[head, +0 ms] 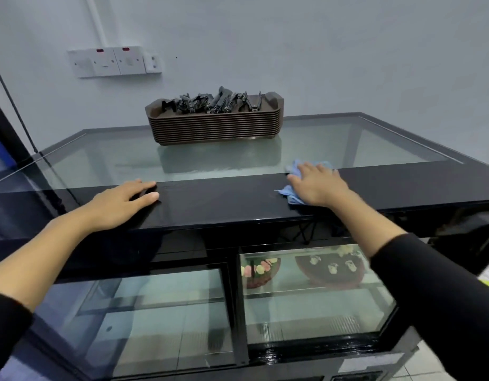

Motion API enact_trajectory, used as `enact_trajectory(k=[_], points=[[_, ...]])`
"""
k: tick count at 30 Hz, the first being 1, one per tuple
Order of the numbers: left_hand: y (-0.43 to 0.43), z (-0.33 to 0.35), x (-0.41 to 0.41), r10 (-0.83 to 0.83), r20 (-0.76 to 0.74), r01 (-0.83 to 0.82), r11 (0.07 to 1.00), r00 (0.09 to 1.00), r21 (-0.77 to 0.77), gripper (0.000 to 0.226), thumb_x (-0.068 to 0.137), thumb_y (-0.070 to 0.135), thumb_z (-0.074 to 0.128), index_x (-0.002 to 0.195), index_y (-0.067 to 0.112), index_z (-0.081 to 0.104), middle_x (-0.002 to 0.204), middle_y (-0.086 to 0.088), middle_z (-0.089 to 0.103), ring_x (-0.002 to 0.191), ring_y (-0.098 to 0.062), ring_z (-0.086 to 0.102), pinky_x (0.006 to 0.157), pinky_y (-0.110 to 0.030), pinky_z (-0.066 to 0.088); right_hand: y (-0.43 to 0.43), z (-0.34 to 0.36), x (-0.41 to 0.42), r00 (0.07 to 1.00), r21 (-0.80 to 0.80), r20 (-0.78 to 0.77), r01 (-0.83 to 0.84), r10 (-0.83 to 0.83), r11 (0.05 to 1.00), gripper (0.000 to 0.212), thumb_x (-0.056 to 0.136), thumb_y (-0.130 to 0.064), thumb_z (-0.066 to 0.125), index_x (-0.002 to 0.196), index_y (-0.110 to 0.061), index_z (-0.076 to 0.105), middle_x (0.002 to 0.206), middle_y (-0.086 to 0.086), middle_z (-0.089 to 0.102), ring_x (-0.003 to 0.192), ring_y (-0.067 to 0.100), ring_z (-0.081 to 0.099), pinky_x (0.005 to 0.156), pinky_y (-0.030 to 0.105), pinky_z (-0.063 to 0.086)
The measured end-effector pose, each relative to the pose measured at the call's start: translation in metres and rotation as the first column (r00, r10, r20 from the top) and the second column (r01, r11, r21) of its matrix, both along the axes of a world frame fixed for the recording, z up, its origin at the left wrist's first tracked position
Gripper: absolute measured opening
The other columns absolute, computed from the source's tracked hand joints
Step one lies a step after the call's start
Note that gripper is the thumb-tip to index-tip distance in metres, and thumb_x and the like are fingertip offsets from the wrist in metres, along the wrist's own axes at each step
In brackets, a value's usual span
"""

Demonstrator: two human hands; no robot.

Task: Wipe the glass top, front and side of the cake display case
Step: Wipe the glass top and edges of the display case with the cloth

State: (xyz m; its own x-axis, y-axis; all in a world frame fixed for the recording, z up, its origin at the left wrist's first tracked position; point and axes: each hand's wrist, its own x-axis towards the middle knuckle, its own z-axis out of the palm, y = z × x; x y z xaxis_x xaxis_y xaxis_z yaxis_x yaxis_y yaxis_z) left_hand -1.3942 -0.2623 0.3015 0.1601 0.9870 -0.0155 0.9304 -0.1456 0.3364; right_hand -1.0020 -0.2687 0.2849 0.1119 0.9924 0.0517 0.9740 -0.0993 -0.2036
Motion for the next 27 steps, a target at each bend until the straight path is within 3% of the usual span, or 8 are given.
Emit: enact_trajectory(k=[4, 8, 13, 16, 18, 23, 25, 27], points=[[0.011, -0.015, 0.001, 0.010, -0.082, -0.003, 0.996, 0.997, 0.085, 0.058, 0.097, 0.059, 0.026, 0.150, 0.036, 0.029, 0.161, -0.001, 0.022, 0.149, -0.018, 0.018, 0.119, -0.047, 0.010, -0.018, -0.002, -0.092, 0.969, -0.021, -0.014, -0.247, 0.247, 0.969, 0.059, 0.102, -0.047, 0.020, 0.152, -0.016, 0.023, 0.162, -0.001, 0.017, 0.150, 0.023, 0.009, 0.121, 0.049, 0.005], [0.003, -0.017, -0.003, -0.037, -0.101, 0.048, 0.993, 0.994, 0.104, 0.056, 0.100, 0.053, 0.024, 0.152, 0.033, 0.025, 0.162, 0.005, 0.019, 0.150, -0.017, 0.012, 0.119, -0.046, 0.007, -0.057, -0.003, -0.079, 0.928, -0.036, 0.012, -0.371, 0.371, 0.928, 0.060, 0.101, -0.053, 0.021, 0.155, -0.030, 0.011, 0.164, -0.014, 0.008, 0.151, 0.010, 0.002, 0.122, 0.043, 0.000], [0.005, -0.019, -0.006, -0.054, -0.137, 0.069, 0.991, 0.989, 0.110, 0.058, 0.099, 0.056, 0.020, 0.153, 0.036, 0.020, 0.164, 0.004, 0.012, 0.151, -0.017, 0.006, 0.121, -0.047, 0.006, -0.036, 0.007, -0.017, 0.996, -0.048, -0.020, -0.086, 0.085, 0.995, 0.060, 0.100, -0.055, 0.026, 0.154, -0.031, 0.020, 0.162, -0.012, 0.017, 0.151, 0.011, 0.010, 0.120, 0.052, 0.002], [0.005, -0.022, -0.004, -0.046, -0.144, 0.062, 0.992, 0.989, 0.109, 0.058, 0.099, 0.055, 0.018, 0.154, 0.035, 0.018, 0.164, 0.003, 0.010, 0.151, -0.018, 0.005, 0.121, -0.048, 0.004, 0.009, -0.001, -0.035, 0.997, 0.006, 0.020, 0.076, -0.076, 0.997, 0.059, 0.099, -0.049, 0.025, 0.149, -0.018, 0.031, 0.159, 0.001, 0.027, 0.147, 0.026, 0.020, 0.118, 0.054, 0.010], [0.005, -0.022, -0.004, -0.048, -0.126, 0.063, 0.991, 0.991, 0.116, 0.058, 0.100, 0.055, 0.018, 0.154, 0.034, 0.018, 0.164, 0.002, 0.010, 0.151, -0.019, 0.005, 0.121, -0.049, 0.004, 0.030, -0.007, -0.070, 0.997, 0.009, 0.042, 0.065, -0.065, 0.998, 0.060, 0.097, -0.048, 0.023, 0.143, -0.012, 0.037, 0.156, 0.007, 0.032, 0.143, 0.032, 0.024, 0.117, 0.055, 0.012], [0.000, -0.021, -0.013, -0.103, 0.047, 0.093, 0.981, 0.994, 0.172, 0.051, 0.099, 0.050, 0.036, 0.146, 0.032, 0.039, 0.159, 0.006, 0.027, 0.148, -0.016, 0.022, 0.121, -0.045, 0.015, -0.011, -0.007, -0.132, 0.944, 0.091, -0.027, -0.326, 0.329, 0.941, 0.038, 0.103, -0.044, 0.027, 0.129, -0.024, 0.045, 0.138, -0.007, 0.045, 0.132, 0.018, 0.034, 0.120, 0.046, 0.014], [-0.004, -0.017, -0.029, -0.139, 0.211, 0.101, 0.978, 0.968, 0.185, 0.039, 0.095, 0.044, 0.052, 0.132, 0.035, 0.057, 0.148, 0.013, 0.046, 0.137, -0.010, 0.040, 0.115, -0.034, 0.028, -0.032, -0.001, -0.111, 0.926, 0.044, -0.071, -0.370, 0.372, 0.928, 0.048, 0.103, -0.046, 0.027, 0.148, -0.029, 0.032, 0.154, -0.014, 0.032, 0.146, 0.010, 0.021, 0.123, 0.041, 0.004], [-0.009, -0.011, -0.050, -0.145, 0.311, 0.091, 0.979, 0.939, 0.183, 0.023, 0.091, 0.037, 0.063, 0.112, 0.035, 0.070, 0.128, 0.021, 0.062, 0.122, 0.001, 0.052, 0.103, -0.022, 0.035, -0.030, 0.003, -0.074, 0.950, -0.008, -0.070, -0.306, 0.305, 0.952, 0.054, 0.101, -0.050, 0.028, 0.152, -0.032, 0.024, 0.159, -0.014, 0.023, 0.149, 0.008, 0.015, 0.122, 0.043, -0.001]])
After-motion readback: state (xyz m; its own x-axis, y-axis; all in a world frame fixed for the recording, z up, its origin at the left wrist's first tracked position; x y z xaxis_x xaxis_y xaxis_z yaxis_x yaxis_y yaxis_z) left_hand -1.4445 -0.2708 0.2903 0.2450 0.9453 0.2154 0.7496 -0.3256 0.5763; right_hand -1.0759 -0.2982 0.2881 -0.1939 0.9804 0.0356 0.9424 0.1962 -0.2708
